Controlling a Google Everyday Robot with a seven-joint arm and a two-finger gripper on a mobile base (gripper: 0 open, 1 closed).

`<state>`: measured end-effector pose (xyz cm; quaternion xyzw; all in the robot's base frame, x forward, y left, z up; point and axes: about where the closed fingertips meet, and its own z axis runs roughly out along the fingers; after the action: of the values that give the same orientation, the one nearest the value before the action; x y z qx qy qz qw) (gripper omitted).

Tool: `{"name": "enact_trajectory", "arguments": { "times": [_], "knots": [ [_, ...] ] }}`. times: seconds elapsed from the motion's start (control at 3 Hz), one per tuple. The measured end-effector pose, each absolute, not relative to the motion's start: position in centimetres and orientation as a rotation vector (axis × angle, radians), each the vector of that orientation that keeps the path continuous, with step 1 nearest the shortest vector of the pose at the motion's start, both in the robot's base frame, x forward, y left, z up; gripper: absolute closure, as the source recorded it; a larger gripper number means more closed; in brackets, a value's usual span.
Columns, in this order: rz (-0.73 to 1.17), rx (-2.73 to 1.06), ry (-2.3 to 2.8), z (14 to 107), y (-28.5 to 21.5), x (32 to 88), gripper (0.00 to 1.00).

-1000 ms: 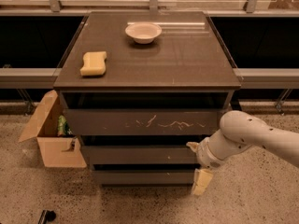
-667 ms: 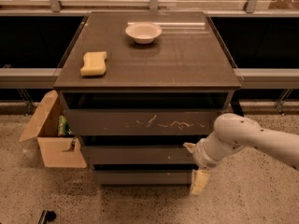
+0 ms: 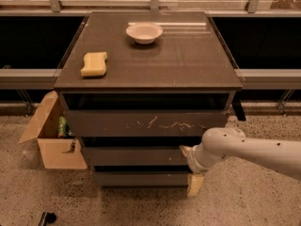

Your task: Open middle drawer

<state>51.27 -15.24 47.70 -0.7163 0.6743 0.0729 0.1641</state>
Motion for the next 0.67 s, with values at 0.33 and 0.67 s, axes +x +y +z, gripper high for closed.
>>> {"name": "enact_trajectory", "arguments": {
  "times": [0.33,0.67],
  "knots": [
    [0.164,-1.988,1.88,46.5,-15.3,53.3,0.0],
    [0.172,-1.934,1.856,45.3,-15.5,55.4,0.0]
  ]
}}
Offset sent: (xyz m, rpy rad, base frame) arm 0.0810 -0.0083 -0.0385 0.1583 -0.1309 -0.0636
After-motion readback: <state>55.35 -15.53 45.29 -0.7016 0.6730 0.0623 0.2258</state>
